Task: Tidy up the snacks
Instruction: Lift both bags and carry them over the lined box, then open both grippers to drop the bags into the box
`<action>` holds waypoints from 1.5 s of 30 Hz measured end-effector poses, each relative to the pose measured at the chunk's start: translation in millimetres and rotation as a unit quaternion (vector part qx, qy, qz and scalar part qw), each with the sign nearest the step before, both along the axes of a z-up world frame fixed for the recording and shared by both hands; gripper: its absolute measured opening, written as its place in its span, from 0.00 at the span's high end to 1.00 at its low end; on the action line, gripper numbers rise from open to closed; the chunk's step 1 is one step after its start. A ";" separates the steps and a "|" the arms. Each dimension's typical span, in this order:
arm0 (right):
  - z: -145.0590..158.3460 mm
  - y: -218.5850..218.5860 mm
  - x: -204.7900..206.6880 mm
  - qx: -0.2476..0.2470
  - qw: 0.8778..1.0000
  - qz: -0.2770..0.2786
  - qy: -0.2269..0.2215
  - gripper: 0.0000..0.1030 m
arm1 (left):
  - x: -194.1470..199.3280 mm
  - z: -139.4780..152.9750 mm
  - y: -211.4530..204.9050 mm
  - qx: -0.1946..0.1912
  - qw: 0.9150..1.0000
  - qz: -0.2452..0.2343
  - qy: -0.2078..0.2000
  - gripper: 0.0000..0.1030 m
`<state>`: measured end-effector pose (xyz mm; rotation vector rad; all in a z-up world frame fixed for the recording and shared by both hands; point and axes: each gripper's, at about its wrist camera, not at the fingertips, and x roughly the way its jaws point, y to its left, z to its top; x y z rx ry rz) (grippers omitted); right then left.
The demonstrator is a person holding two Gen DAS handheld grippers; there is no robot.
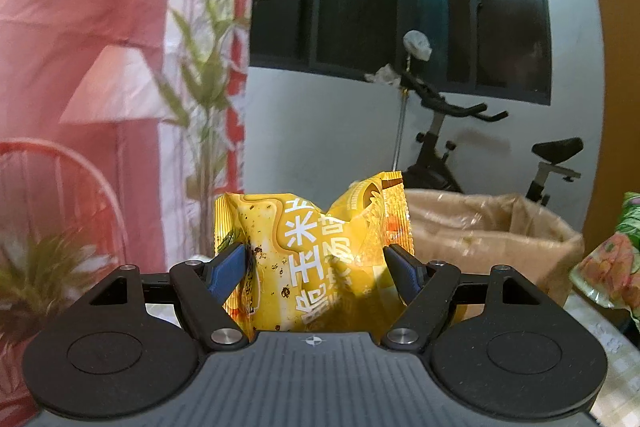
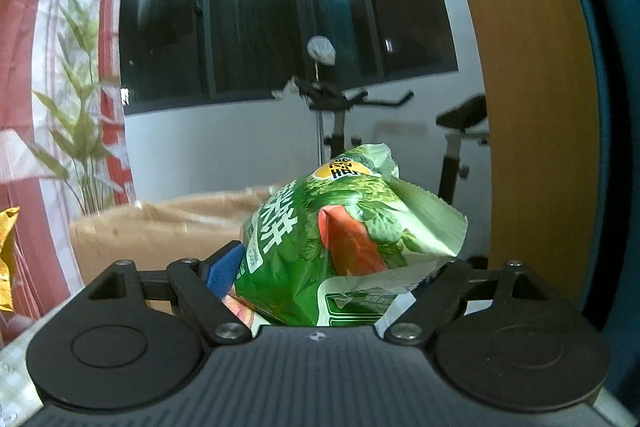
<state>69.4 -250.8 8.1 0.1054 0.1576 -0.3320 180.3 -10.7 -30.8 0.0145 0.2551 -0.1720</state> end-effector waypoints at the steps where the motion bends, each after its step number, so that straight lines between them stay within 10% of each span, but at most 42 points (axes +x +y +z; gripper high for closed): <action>1: 4.6 -0.5 4.1 -0.005 1.000 0.002 -0.004 0.21 | 5.9 3.4 -3.7 -0.002 1.000 -0.004 0.000 0.24; 28: 73.8 -12.4 76.4 -0.040 0.993 0.078 -0.081 0.28 | 88.4 30.6 -59.9 -0.011 0.996 -0.082 -0.011 0.24; 45: 11.9 -21.2 204.3 -0.024 0.991 0.115 0.066 0.14 | 183.1 -5.9 -88.8 -0.022 0.991 -0.102 0.085 0.19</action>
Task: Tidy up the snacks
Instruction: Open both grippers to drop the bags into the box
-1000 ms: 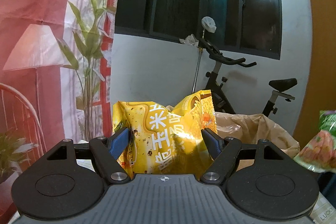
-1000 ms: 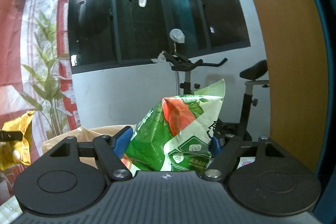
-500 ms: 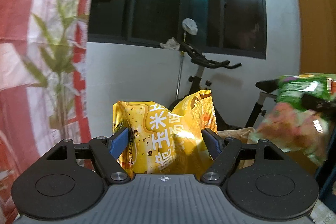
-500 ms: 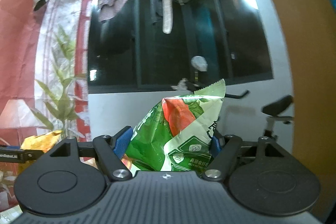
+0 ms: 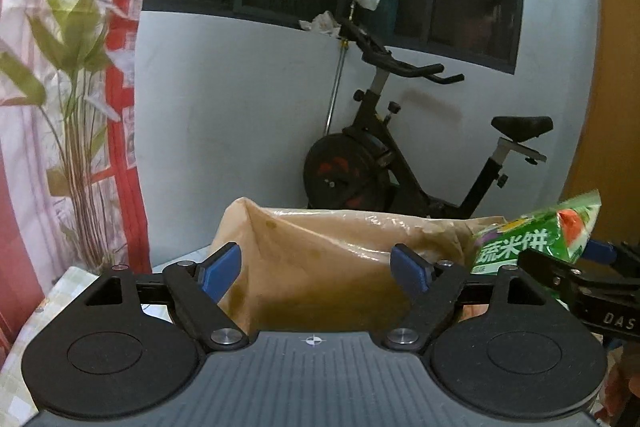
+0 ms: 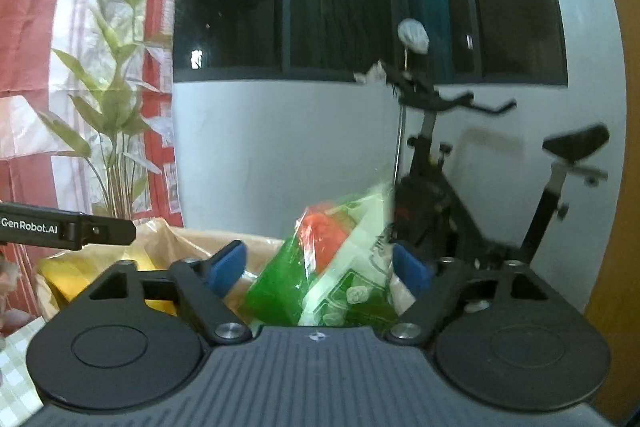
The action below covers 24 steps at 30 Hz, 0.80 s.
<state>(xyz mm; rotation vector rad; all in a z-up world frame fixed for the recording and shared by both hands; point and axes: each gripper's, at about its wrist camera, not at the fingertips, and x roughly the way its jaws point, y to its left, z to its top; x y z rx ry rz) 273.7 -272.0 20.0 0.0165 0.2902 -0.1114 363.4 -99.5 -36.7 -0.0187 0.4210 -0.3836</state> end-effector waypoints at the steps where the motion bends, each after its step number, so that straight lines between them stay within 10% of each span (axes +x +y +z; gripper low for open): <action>1: 0.0 -0.6 -1.1 0.001 1.000 0.001 0.003 0.14 | -1.2 -0.9 2.5 -0.002 1.000 0.001 0.001 0.19; 13: 17.4 -1.5 -28.5 0.018 1.000 0.005 -0.013 0.19 | -38.4 13.2 34.6 -0.016 1.000 0.015 -0.009 0.19; 18: 15.4 5.2 -8.0 0.010 1.000 0.015 0.024 0.45 | -41.5 13.0 37.6 -0.015 1.000 0.018 -0.003 0.19; 24: 22.5 5.4 38.4 0.052 0.989 0.042 0.129 0.47 | -44.4 11.4 38.0 -0.024 1.000 0.013 -0.002 0.19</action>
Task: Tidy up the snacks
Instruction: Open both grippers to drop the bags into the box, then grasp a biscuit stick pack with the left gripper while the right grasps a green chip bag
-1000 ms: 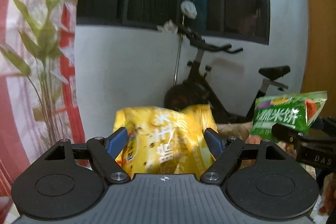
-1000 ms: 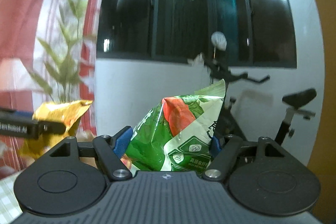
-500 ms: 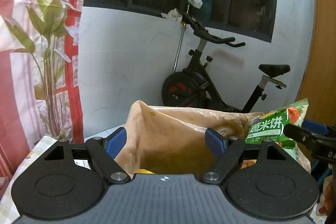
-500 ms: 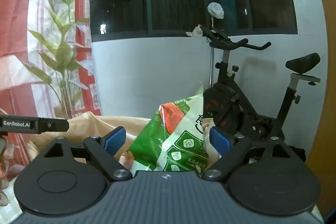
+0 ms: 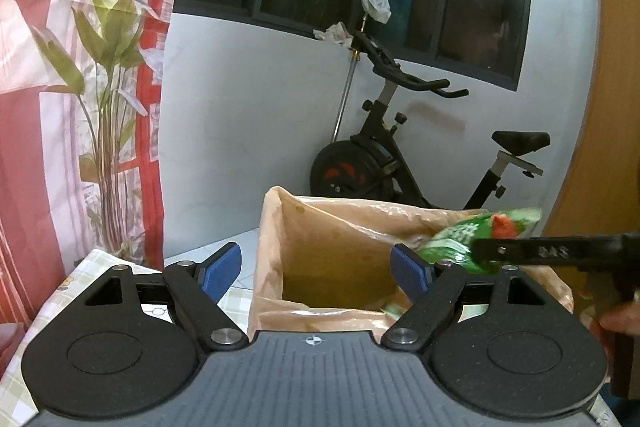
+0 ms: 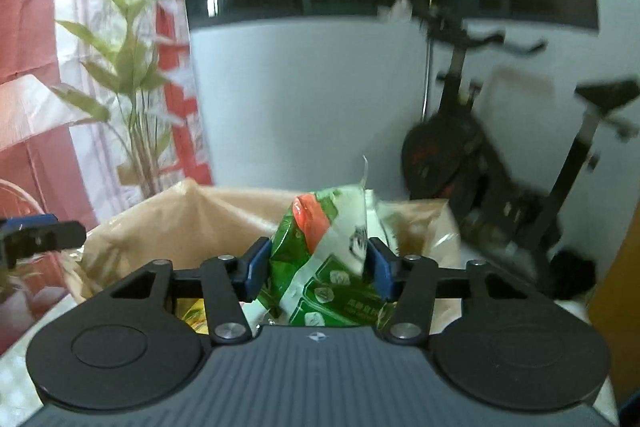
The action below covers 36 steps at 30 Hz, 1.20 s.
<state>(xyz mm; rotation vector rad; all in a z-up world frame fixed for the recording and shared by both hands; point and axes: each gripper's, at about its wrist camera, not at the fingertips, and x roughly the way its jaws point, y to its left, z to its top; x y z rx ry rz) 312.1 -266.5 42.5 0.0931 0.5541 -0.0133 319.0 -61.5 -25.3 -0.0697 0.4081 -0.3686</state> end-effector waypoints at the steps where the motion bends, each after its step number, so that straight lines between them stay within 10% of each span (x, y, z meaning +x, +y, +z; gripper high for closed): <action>1: 0.1 -3.4 6.5 0.014 1.000 0.000 0.015 0.47 | -0.7 -0.4 0.2 -0.001 1.000 -0.002 -0.001 0.19; 7: -20.8 -28.6 36.8 0.127 0.984 -0.009 0.127 0.48 | -2.0 -4.7 4.1 -0.003 1.000 -0.001 0.000 0.19; 13: -20.6 -16.7 28.4 0.081 0.987 -0.018 0.137 0.42 | -3.2 -8.0 4.3 0.001 1.000 0.005 0.009 0.19; 26: 5.4 16.1 -64.0 0.017 1.000 0.010 0.008 0.23 | -40.5 -10.4 32.6 0.024 1.000 -0.003 0.013 0.19; 36: -43.2 32.8 -146.7 0.007 0.997 -0.002 -0.076 0.12 | -75.8 -39.5 63.6 0.030 0.999 0.000 0.042 0.19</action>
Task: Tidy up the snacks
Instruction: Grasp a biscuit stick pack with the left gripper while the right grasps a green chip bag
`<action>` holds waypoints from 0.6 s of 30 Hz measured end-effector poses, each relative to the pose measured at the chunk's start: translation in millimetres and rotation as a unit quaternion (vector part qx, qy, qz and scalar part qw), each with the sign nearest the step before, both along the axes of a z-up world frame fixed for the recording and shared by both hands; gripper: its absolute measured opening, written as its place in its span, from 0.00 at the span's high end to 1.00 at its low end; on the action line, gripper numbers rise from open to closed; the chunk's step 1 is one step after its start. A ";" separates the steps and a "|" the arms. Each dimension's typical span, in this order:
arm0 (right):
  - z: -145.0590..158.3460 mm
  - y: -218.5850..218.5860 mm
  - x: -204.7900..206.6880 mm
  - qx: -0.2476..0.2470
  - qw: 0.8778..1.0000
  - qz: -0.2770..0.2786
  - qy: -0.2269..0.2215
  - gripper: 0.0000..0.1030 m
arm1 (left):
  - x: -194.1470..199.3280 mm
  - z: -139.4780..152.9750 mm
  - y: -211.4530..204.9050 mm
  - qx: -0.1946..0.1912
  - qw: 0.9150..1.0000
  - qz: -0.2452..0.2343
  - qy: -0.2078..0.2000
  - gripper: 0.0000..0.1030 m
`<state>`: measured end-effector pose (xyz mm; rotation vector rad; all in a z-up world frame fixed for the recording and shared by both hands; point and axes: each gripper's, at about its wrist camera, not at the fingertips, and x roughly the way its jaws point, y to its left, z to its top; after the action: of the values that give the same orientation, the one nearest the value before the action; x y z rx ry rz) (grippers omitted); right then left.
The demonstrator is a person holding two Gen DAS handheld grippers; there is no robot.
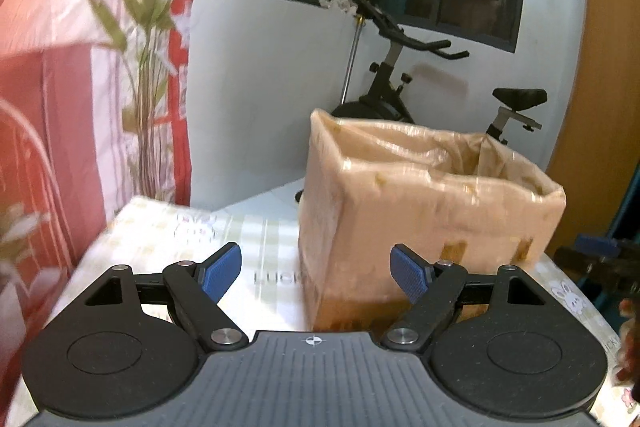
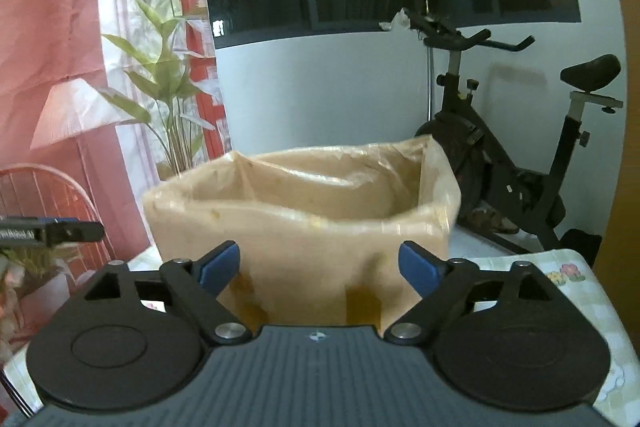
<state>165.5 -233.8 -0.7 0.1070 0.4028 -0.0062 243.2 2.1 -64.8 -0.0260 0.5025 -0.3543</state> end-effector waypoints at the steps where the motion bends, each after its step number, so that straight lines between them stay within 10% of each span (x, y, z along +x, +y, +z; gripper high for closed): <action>1: -8.6 1.8 -4.3 -0.003 1.000 0.000 0.003 0.12 | -3.2 -5.1 3.0 -0.004 1.000 0.001 0.006 0.19; 18: -100.6 32.5 -19.0 -0.073 0.985 0.113 0.106 0.03 | -18.2 -64.4 26.1 0.004 0.997 0.048 0.068 0.19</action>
<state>146.5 -201.2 -101.3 -0.0852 0.6238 0.1780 225.1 28.2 -129.2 -0.0663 0.6349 -0.2579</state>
